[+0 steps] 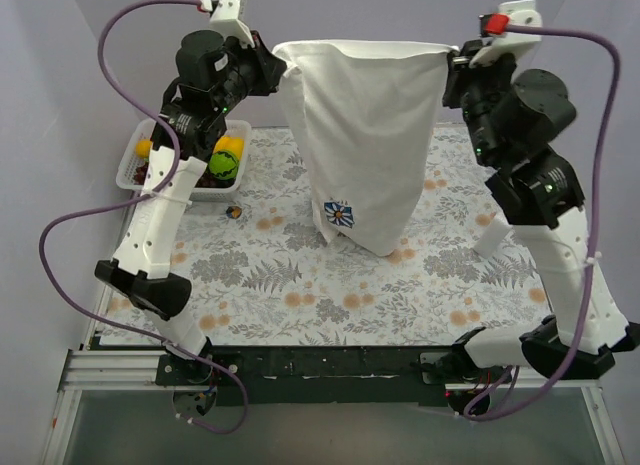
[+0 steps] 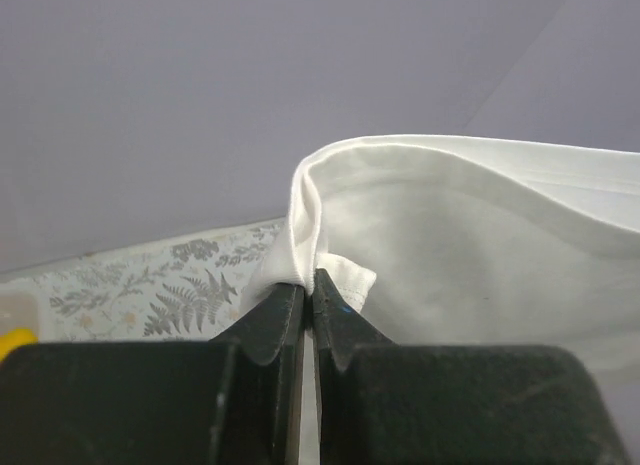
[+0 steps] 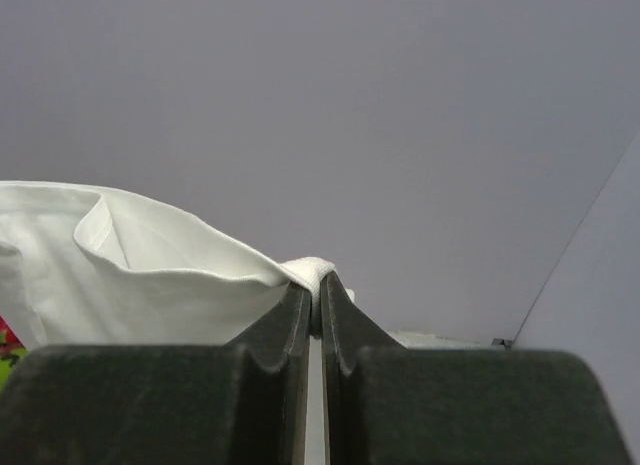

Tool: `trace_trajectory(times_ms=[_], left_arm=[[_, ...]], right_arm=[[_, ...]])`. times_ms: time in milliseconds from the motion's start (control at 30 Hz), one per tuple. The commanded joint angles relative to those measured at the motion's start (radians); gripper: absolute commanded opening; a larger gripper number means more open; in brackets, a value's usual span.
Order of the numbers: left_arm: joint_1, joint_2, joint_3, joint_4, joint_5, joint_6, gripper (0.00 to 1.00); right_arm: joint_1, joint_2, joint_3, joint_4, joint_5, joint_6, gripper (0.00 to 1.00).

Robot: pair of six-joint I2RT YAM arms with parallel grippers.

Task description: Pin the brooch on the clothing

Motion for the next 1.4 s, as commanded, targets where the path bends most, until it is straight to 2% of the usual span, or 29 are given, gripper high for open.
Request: trace_trajectory(times_ms=[0,300,433,600,933,1067,1167,1267,1367], left_arm=[[0.0,-0.121,0.041,0.108,0.012,0.088,0.0],[0.0,-0.245,0.054,0.166,0.153,0.1,0.0],[0.0,-0.277,0.079,0.182,0.286,0.135,0.0],[0.0,-0.285,0.116,0.191,0.307,0.14,0.0],[0.0,-0.231,0.085,0.162,0.19,0.137,0.0],[0.014,-0.153,0.1,0.107,0.17,0.137,0.0],[0.068,-0.089,0.11,0.093,0.225,0.113,0.0],[0.149,-0.04,0.124,0.102,0.297,0.068,0.0],[0.226,-0.01,0.128,0.143,0.352,0.034,0.0]], right_arm=[[-0.001,-0.069,-0.039,0.181,-0.047,-0.024,0.01],[-0.001,-0.217,-0.119,0.282,-0.202,0.006,0.01],[-0.001,-0.265,-0.123,0.306,-0.258,0.029,0.01],[-0.001,-0.288,-0.105,0.311,-0.299,0.051,0.01],[-0.001,-0.238,-0.116,0.273,-0.196,-0.017,0.01],[-0.001,-0.124,-0.005,0.132,-0.121,-0.037,0.01],[-0.007,-0.012,0.09,0.011,-0.084,-0.046,0.01],[-0.079,0.063,0.131,-0.043,-0.122,0.018,0.01],[-0.272,0.089,0.119,-0.06,-0.257,0.126,0.01]])
